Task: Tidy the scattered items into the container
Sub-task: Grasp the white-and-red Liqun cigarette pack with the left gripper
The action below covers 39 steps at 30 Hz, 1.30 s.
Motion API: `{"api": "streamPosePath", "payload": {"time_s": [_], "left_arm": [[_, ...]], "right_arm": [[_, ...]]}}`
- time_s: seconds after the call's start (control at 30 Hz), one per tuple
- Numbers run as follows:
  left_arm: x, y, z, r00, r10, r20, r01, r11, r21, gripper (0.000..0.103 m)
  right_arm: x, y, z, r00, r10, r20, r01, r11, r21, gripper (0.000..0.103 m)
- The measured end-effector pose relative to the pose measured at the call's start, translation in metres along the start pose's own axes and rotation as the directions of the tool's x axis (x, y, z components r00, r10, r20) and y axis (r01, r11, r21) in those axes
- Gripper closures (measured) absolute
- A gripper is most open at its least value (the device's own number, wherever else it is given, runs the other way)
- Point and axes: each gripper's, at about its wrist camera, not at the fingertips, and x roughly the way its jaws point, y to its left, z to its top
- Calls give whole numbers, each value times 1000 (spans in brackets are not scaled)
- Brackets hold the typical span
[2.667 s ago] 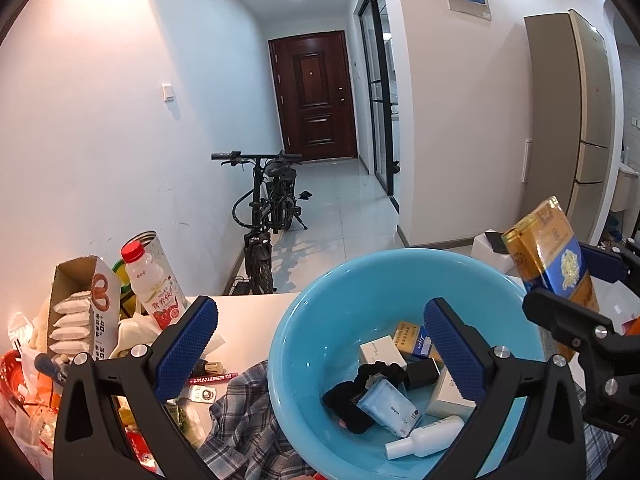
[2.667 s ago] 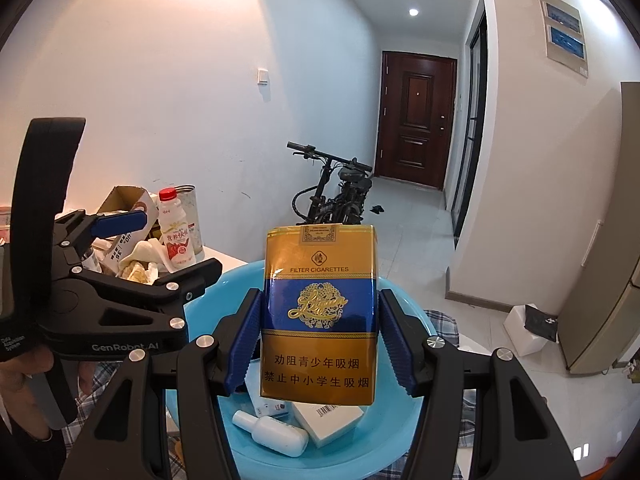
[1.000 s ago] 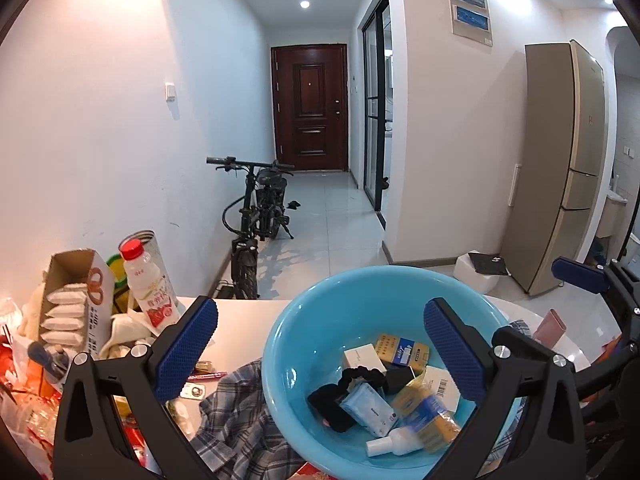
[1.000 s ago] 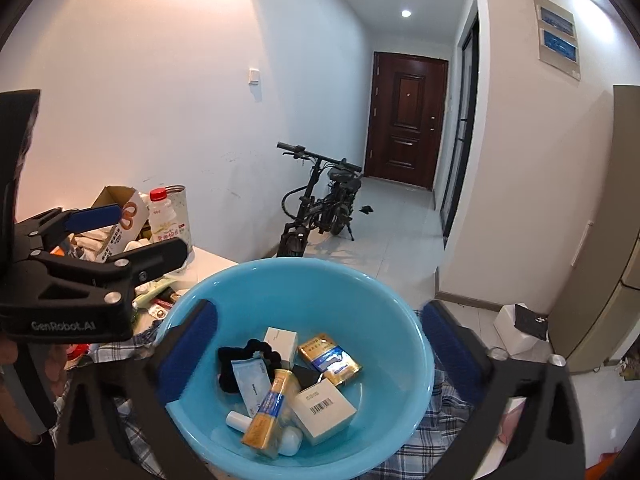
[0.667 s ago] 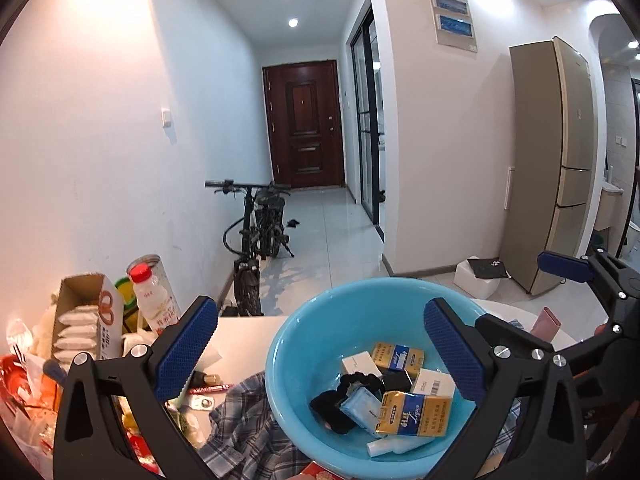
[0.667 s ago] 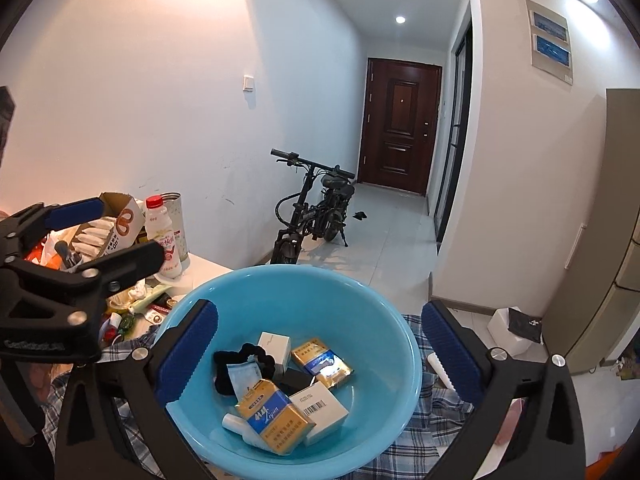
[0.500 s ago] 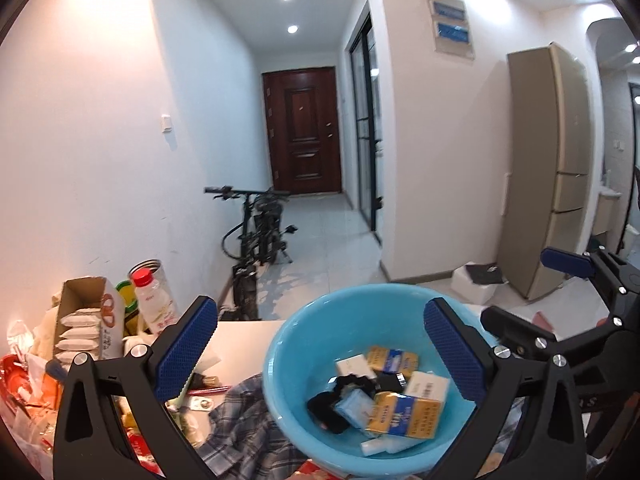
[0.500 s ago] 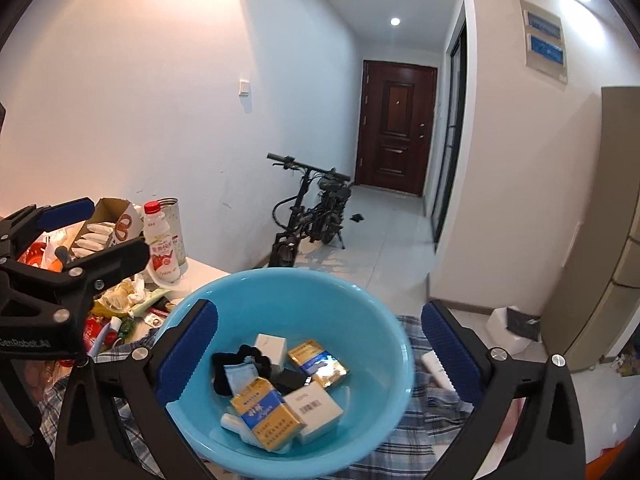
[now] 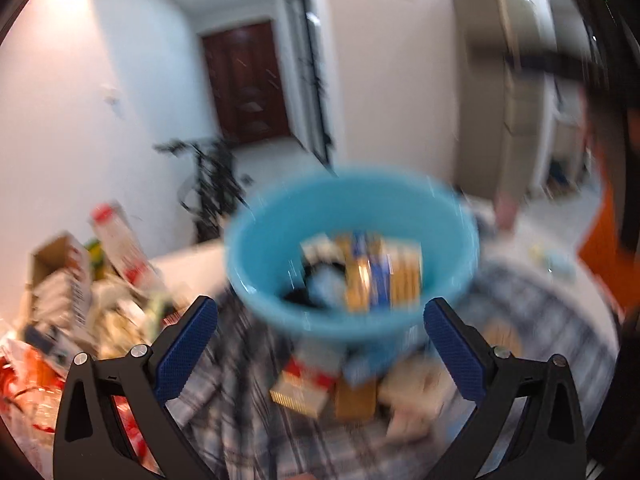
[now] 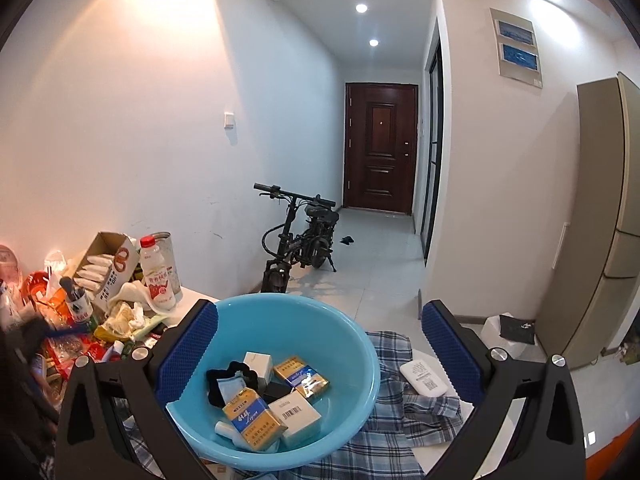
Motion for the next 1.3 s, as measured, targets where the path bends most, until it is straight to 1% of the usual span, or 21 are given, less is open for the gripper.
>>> {"api": "streamPosePath", "payload": {"time_s": [0.07, 0.13, 0.2, 0.23, 0.3, 0.37, 0.4, 0.5, 0.57, 0.63, 0.77, 0.83, 0.9, 0.97, 1.03, 1.1, 1.2, 1.23, 1.27, 1.3], "left_arm": [[26, 2, -25, 996, -53, -73, 55, 998, 35, 1], [46, 3, -42, 983, -124, -134, 131, 990, 43, 1], [58, -2, -52, 969, -191, -155, 202, 978, 58, 1], [63, -3, -55, 964, -213, -158, 226, 971, 72, 1], [71, -5, -58, 955, -247, -162, 264, 960, 94, 1], [80, -4, -61, 943, -279, -180, 299, 949, 96, 1], [85, -3, -63, 942, -274, -193, 297, 950, 98, 1], [96, 1, -69, 950, -225, -216, 250, 964, 93, 1], [103, 8, -75, 945, -232, -231, 252, 966, 59, 1], [104, 12, -78, 947, -237, -218, 251, 967, 42, 0], [107, 26, -82, 944, -247, -221, 249, 968, -17, 0], [112, 33, -83, 933, -279, -225, 272, 960, -66, 0], [113, 33, -84, 928, -297, -226, 284, 955, -88, 1], [108, 36, -84, 928, -301, -221, 290, 954, -82, 5], [106, 35, -84, 925, -316, -213, 305, 949, -86, 15], [107, 36, -84, 918, -335, -211, 321, 942, -100, 17], [107, 37, -83, 914, -347, -212, 329, 937, -116, 19], [107, 40, -82, 912, -352, -211, 332, 935, -122, 26], [109, 45, -80, 911, -356, -208, 335, 933, -130, 29], [109, 49, -80, 911, -358, -204, 335, 932, -139, 36]], "right_arm": [[-5, -4, 1, 1000, 10, 14, -10, 1000, 16, 0], [-8, -7, 2, 1000, 13, 23, -14, 1000, 21, 0], [-11, -6, 4, 999, 12, 31, -13, 1000, 20, 0], [-11, -4, 4, 999, 11, 34, -12, 1000, 19, 0], [-12, -3, 4, 999, 12, 35, -13, 1000, 16, 0], [-11, -2, 4, 999, 7, 31, -8, 1000, 9, 0], [-10, -1, 4, 1000, 2, 28, -2, 1000, 3, 0], [-9, 0, 4, 1000, -5, 25, 5, 1000, 0, 0], [-7, 1, 3, 1000, -8, 21, 8, 1000, -2, 0], [-4, 2, 3, 1000, -11, 13, 11, 1000, -7, 0], [0, 10, 2, 1000, -10, 1, 10, 1000, -28, 0], [3, 14, 2, 1000, -9, -7, 8, 999, -43, 0], [5, 17, 1, 1000, -13, -14, 13, 999, -53, 0], [6, 20, 1, 1000, -14, -18, 13, 998, -62, 0], [7, 23, 1, 1000, -14, -20, 13, 998, -69, 0], [8, 24, 0, 1000, -15, -23, 13, 997, -74, 0], [10, 26, 0, 999, -21, -29, 18, 996, -82, 0], [10, 27, 0, 999, -20, -30, 17, 996, -84, 0], [10, 27, 0, 999, -19, -29, 16, 996, -84, 0], [10, 28, 0, 999, -18, -29, 16, 996, -85, 0]]}}
